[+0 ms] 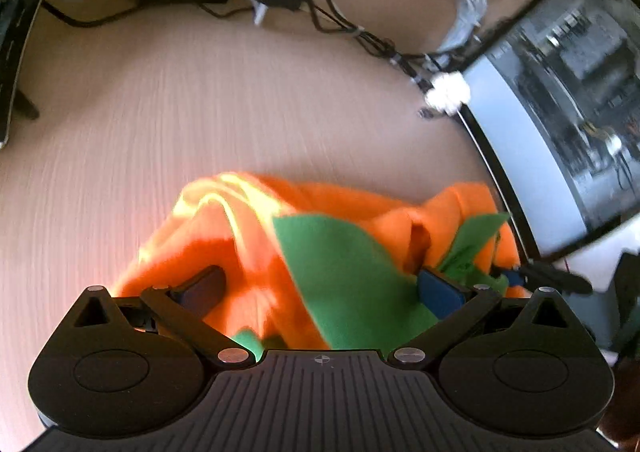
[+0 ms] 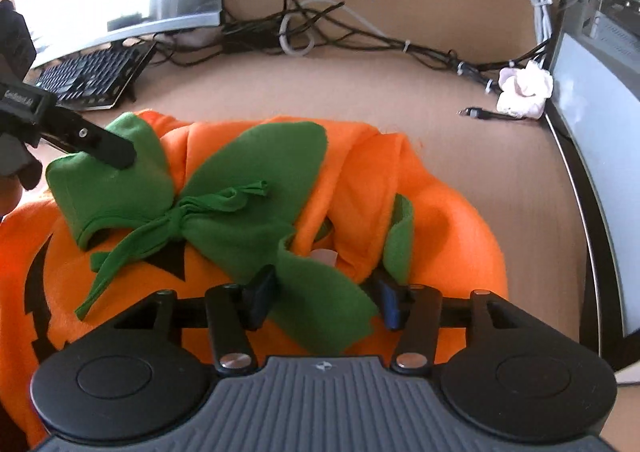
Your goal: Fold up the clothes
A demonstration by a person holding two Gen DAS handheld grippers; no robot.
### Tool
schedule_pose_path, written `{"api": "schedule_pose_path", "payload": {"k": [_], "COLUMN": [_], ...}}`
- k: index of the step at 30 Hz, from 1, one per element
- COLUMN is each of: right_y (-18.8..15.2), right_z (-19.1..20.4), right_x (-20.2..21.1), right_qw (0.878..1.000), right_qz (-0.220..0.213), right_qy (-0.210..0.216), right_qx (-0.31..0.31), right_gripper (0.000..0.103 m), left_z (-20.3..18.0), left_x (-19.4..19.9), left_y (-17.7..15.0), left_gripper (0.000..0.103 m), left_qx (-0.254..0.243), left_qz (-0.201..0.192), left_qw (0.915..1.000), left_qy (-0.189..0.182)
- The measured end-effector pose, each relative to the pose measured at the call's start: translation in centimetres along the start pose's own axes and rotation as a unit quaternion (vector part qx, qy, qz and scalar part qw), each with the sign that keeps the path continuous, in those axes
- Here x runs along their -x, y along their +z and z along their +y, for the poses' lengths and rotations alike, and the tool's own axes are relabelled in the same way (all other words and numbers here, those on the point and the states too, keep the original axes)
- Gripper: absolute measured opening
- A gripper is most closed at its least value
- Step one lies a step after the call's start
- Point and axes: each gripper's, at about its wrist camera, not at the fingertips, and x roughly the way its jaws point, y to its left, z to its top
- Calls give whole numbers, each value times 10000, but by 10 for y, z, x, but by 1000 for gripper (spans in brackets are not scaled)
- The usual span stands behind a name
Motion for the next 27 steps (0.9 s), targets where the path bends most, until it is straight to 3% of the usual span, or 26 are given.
{"api": "schedule_pose_path", "payload": {"k": [9,11,14,16,19,21,23,27], "right_y": [46,52,45,38,27,32,46,78], "right_z": [-11,-16,-14,-15,-17,-25,-37,-53], "right_x": [-50,-51,-37,-27,-11,6,19,-1], "right_qw": [9983,9986,9991,9996,9998,9990,9951,9876], "right_qz": [-415,-412,-374,-218,24,-113,-465,-795], "right_qy": [-404,-284,-41,21,101,162,344,370], "right_qx": [-36,-151,-209,-203,-192,-397,-800,-1305], "right_gripper": [52,34,19,17,17,18,31,54], "left_z": [8,11,19,21,8,-3,-14,-23], "left_x": [-39,-40,-26,-14,6,19,21,-7], "left_y": [61,70,72,71,65,58,56,56], "left_gripper": [103,103,103,103,103,103,103,103], "left_qx": [-14,113,428,527,172,-238,-549,-693], "left_qz": [-485,-532,-736,-825,-907,-1012,-999,-685], "left_qw": [9972,9969,9962,9952,9957,9945,9928,9948], "left_qy": [573,563,193,58,103,-113,-360,-281]}}
